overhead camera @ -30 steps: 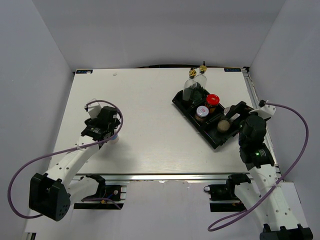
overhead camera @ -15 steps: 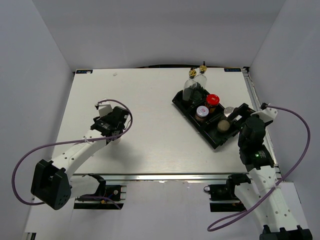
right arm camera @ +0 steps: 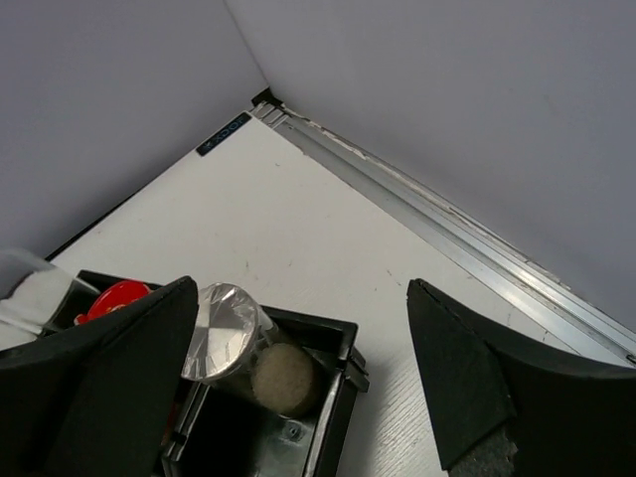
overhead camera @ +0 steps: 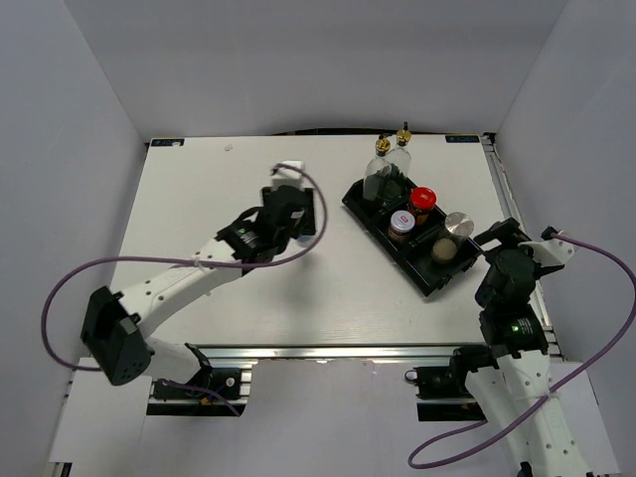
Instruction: Organize the condiment bottles
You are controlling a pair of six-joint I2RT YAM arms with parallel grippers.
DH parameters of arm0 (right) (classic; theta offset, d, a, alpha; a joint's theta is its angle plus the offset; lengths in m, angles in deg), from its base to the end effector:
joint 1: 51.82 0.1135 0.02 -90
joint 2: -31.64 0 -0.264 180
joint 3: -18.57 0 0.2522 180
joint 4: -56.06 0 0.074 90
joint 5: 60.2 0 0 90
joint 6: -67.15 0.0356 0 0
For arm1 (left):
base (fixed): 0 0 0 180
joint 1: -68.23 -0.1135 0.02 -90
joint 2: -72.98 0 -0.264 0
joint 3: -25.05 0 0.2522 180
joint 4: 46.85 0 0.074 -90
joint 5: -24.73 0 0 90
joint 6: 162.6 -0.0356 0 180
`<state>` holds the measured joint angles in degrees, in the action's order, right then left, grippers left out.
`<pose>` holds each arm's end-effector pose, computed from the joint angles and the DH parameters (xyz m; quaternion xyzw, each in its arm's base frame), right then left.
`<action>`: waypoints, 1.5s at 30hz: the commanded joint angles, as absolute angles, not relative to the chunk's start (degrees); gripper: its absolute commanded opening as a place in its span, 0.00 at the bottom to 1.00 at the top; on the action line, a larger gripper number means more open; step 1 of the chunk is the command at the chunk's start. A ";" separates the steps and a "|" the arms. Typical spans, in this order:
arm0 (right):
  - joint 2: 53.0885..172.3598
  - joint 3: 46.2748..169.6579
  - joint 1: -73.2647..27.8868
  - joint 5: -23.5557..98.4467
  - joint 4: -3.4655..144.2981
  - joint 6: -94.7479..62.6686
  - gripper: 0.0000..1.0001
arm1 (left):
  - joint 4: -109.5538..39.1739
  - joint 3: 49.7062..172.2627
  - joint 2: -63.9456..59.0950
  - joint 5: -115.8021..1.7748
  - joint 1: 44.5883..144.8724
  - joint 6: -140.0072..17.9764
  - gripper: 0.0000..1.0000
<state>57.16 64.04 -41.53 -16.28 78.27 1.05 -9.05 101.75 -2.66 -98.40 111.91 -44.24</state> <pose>0.1201 -0.0043 0.3094 0.3479 0.6266 -0.0822 0.6925 0.2231 -0.1861 0.3118 -0.0124 0.8662 -0.0465 0.4974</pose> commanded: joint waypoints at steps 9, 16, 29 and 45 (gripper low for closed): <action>56.87 61.25 -41.71 -24.69 73.60 2.72 0.89 | -21.65 128.98 -24.74 -63.37 125.09 -69.69 0.26; 54.67 58.61 -41.97 -24.95 70.70 1.75 0.89 | -24.21 139.61 -36.43 -57.28 127.81 -71.71 0.26; 54.32 57.91 -42.06 -23.11 70.44 1.05 0.89 | -20.70 157.64 -52.87 -61.58 129.49 -71.27 0.24; 56.08 58.61 -42.15 -20.74 70.52 0.00 0.89 | -17.36 156.76 -54.91 -67.03 130.98 -70.93 0.98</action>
<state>55.52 57.72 -41.99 -20.85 72.91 0.70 -17.25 154.19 -57.12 -65.02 130.71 -71.03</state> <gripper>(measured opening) 0.895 0.976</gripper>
